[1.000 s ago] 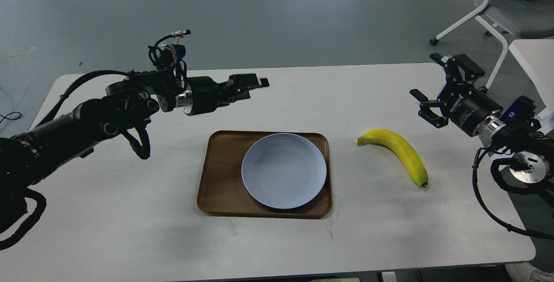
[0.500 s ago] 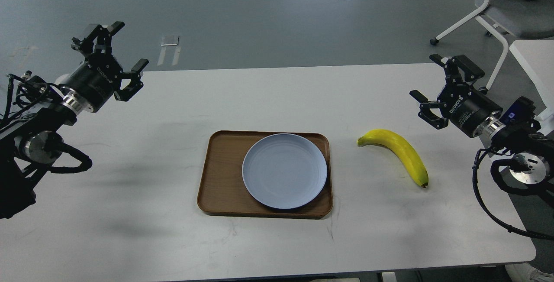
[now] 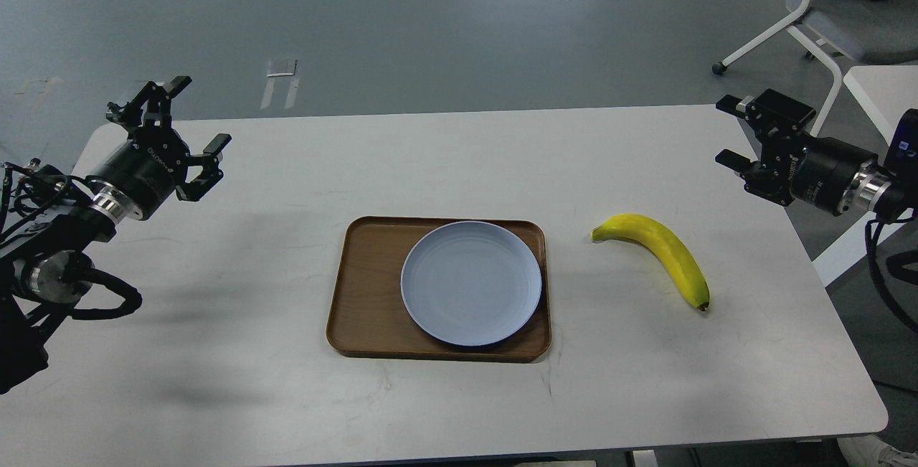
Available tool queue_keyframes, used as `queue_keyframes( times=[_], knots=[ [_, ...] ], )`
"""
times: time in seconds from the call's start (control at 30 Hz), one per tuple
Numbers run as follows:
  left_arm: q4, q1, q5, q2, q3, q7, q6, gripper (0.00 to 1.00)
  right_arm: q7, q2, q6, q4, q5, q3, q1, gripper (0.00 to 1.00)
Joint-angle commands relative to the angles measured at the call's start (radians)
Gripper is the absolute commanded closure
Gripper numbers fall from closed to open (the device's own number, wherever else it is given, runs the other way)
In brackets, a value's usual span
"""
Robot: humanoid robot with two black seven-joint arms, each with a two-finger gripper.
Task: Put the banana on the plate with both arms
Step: 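Move the right gripper down to the yellow banana, then grasp the banana with the right gripper and lift it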
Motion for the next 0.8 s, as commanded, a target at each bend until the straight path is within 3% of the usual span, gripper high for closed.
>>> queue_keyframes(
  times=[0.0, 0.17, 0.3, 0.4, 0.77],
  knots=[
    [-0.001, -0.001, 0.005, -0.009, 0.000, 0.000, 0.000, 0.01, 0.000, -0.018, 0.000, 0.009, -0.278, -0.010, 0.038, 0.00],
    [-0.001, -0.003, 0.011, -0.026, 0.002, 0.002, 0.000, 0.01, 0.000, 0.041, -0.015, -0.005, -0.545, -0.193, 0.150, 0.00],
    [-0.001, -0.003, 0.013, -0.023, 0.002, 0.000, 0.000, 0.01, 0.000, 0.106, -0.182, -0.055, -0.661, -0.470, 0.262, 0.00],
    [-0.001, -0.003, 0.013, -0.022, 0.002, 0.000, 0.000, 0.01, 0.000, 0.184, -0.233, -0.083, -0.665, -0.602, 0.314, 0.00],
    [-0.001, -0.003, 0.013, -0.022, 0.002, 0.002, 0.000, 0.01, 0.000, 0.244, -0.236, -0.117, -0.665, -0.675, 0.299, 0.03]
  ],
)
